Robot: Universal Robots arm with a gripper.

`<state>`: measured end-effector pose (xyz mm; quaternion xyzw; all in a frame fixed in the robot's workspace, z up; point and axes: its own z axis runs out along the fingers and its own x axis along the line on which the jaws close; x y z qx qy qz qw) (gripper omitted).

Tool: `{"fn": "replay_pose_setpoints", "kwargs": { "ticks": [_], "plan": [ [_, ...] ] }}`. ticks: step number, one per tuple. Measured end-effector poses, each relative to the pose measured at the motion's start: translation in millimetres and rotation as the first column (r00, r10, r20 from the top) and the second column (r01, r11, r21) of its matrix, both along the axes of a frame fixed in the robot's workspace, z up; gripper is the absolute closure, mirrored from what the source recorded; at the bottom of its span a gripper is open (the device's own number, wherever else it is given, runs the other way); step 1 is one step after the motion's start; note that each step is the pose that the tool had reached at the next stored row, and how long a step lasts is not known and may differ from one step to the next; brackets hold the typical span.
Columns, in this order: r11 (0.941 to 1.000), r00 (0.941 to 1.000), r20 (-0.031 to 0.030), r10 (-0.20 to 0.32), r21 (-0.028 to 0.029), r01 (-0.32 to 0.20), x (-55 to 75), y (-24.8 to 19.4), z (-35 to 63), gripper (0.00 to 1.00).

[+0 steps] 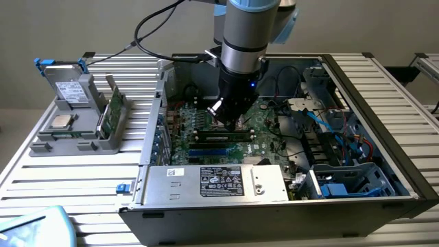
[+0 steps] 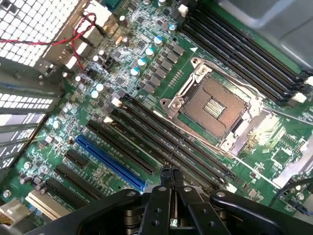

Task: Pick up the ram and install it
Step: 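Press down the ram until it locks into place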

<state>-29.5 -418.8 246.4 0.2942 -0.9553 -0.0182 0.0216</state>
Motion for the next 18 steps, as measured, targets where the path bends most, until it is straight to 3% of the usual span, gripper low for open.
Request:
{"fn": "replay_pose_setpoints", "kwargs": {
  "ticks": [7,18],
  "plan": [
    [0.9948,0.9948,0.0042,-0.101,0.0001,0.101,0.0,0.0,-1.8,0.89],
    [0.9725,0.9725,0.0046,-0.233,0.0003,0.233,-1.2,0.0,-3.6,0.89]
  ]
}}
